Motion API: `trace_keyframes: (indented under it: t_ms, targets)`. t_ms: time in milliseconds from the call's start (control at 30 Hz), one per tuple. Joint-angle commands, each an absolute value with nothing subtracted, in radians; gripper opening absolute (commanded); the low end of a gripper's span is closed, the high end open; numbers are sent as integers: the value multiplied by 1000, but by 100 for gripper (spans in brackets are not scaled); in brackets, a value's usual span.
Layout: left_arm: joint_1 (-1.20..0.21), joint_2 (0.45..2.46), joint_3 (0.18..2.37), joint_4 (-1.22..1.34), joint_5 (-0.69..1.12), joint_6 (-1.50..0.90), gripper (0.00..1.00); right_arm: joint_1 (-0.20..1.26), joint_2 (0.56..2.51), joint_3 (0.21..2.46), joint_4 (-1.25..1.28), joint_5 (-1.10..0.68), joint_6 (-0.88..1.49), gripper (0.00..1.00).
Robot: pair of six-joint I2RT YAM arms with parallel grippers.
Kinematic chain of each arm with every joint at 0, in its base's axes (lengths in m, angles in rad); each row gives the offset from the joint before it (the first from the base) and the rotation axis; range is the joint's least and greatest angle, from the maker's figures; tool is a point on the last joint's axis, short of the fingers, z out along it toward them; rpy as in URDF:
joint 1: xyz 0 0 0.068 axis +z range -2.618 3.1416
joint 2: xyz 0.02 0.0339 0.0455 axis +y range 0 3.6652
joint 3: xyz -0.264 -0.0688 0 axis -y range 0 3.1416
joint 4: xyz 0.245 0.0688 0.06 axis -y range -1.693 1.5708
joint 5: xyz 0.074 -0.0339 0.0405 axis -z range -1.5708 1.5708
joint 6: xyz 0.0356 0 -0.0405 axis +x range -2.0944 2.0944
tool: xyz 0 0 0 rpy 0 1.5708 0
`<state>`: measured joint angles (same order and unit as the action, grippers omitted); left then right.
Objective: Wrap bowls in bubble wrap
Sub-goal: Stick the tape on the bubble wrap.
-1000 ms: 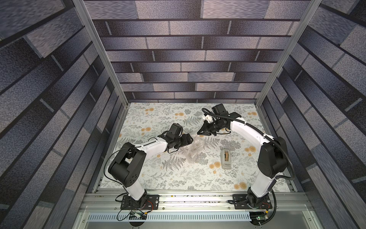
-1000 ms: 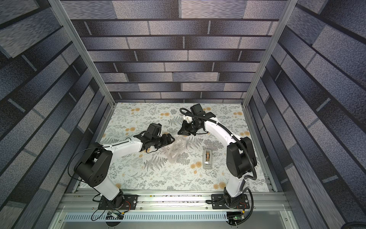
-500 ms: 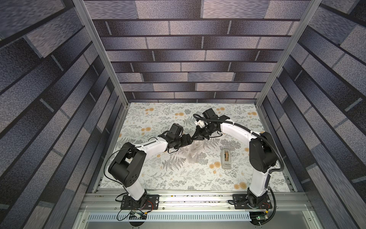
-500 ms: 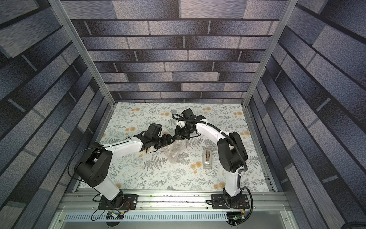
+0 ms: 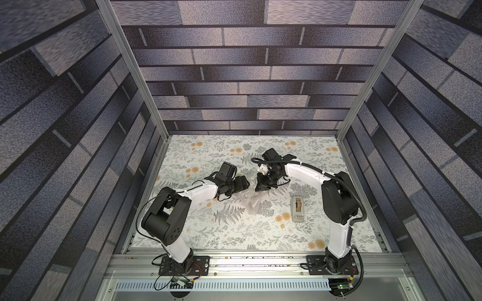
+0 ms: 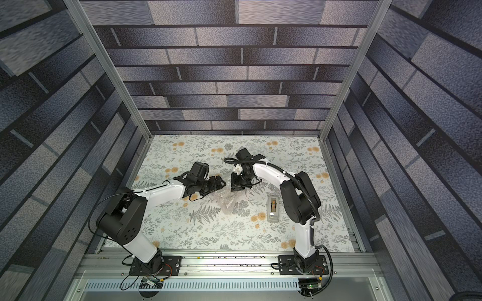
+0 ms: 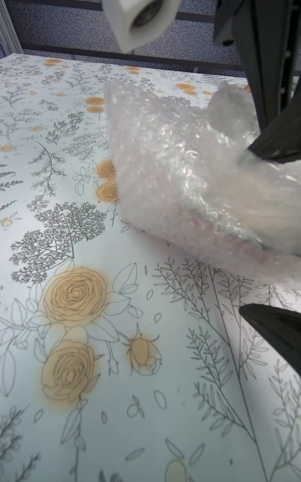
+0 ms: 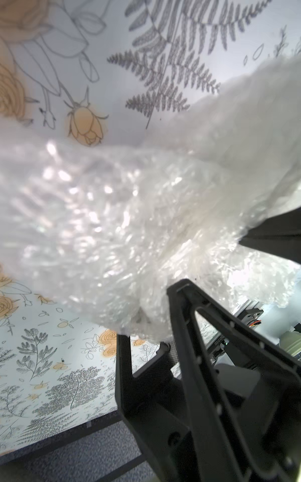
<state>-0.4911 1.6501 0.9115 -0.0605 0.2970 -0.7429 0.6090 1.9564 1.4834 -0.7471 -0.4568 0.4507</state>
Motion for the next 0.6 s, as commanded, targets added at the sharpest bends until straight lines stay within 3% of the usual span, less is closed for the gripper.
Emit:
trace_keyframes:
  t_ms: [0,333,567]
  targets:
    - [-481,1592,899,-61,313,-727,84,620,1997,1490,-817,-375,414,0]
    - [-476,1545,896,-81,308,-725,84,667,2163,1588,-876,-210,362,0]
    - [-476,1537,894,-89,307,-722,84,671,2098,1644,-888,-220,359,0]
